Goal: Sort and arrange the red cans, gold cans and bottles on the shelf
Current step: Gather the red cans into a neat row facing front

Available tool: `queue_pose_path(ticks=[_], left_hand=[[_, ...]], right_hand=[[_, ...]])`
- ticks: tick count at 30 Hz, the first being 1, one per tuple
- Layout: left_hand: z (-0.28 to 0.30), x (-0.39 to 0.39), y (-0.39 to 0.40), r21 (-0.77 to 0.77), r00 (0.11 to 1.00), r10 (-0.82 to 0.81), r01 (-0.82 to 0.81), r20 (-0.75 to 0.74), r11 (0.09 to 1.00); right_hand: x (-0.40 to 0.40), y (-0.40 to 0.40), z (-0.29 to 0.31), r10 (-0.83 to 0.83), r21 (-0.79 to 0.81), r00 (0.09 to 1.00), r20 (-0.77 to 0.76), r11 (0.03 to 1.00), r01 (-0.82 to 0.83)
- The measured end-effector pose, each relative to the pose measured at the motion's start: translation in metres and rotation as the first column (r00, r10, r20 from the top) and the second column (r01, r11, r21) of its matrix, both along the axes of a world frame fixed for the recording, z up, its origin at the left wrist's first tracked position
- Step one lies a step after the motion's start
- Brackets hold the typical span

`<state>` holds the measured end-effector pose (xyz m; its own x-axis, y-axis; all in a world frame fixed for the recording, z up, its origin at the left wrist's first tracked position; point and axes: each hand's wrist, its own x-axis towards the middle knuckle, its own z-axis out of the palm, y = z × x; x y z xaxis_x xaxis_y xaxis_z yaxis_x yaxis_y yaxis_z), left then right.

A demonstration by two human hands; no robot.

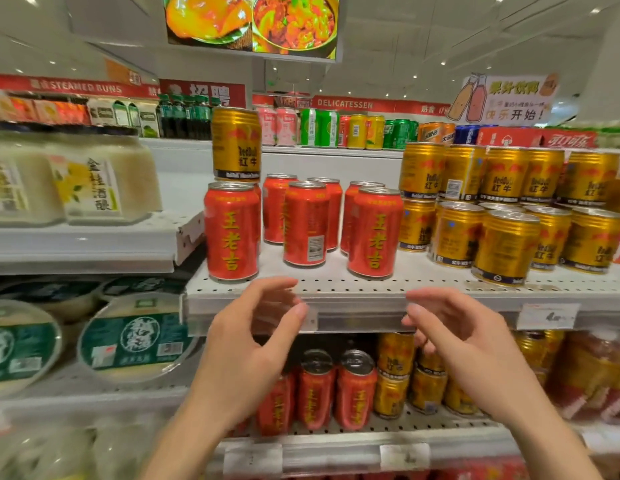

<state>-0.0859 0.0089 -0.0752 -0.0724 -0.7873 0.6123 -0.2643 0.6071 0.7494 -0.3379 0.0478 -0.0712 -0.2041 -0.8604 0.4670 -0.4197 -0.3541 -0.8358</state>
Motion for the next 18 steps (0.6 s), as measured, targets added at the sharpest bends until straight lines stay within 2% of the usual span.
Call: queue_pose_path(ticks=[3,5,8,10,12,14,18], left_hand=[[0.02,0.015,-0.003,-0.192,0.986,0.084,-0.056,0.143,0.98],[0.038,0.024,-0.008,-0.359,0.946,0.186,-0.083,0.264,0.93],[0.068,0.037,-0.017,-0.537,0.832,0.376,-0.114,0.408,0.836],[0.086,0.047,-0.022,-0.608,0.754,0.476,-0.129,0.452,0.783],[0.101,0.057,-0.029,-0.628,0.696,0.529,-0.144,0.486,0.765],[0.11,0.066,-0.038,-0.593,0.651,0.541,-0.17,0.533,0.787],[0.114,0.081,-0.057,-0.45,0.664,0.449,-0.185,0.598,0.874]], right_hand=[[0.021,-0.013,0.024,-0.005,-0.051,0.991,-0.137,0.999,-0.003],[0.032,-0.024,0.042,-0.045,-0.107,0.968,-0.248,0.994,0.019],[0.043,-0.039,0.063,-0.141,-0.16,0.892,-0.43,0.984,0.079],[0.046,-0.048,0.068,-0.169,-0.154,0.854,-0.491,0.982,0.106],[0.046,-0.053,0.068,-0.182,-0.159,0.848,-0.498,0.98,0.117],[0.047,-0.057,0.068,-0.178,-0.163,0.851,-0.493,0.98,0.111],[0.05,-0.06,0.065,-0.155,-0.153,0.831,-0.534,0.984,0.085]])
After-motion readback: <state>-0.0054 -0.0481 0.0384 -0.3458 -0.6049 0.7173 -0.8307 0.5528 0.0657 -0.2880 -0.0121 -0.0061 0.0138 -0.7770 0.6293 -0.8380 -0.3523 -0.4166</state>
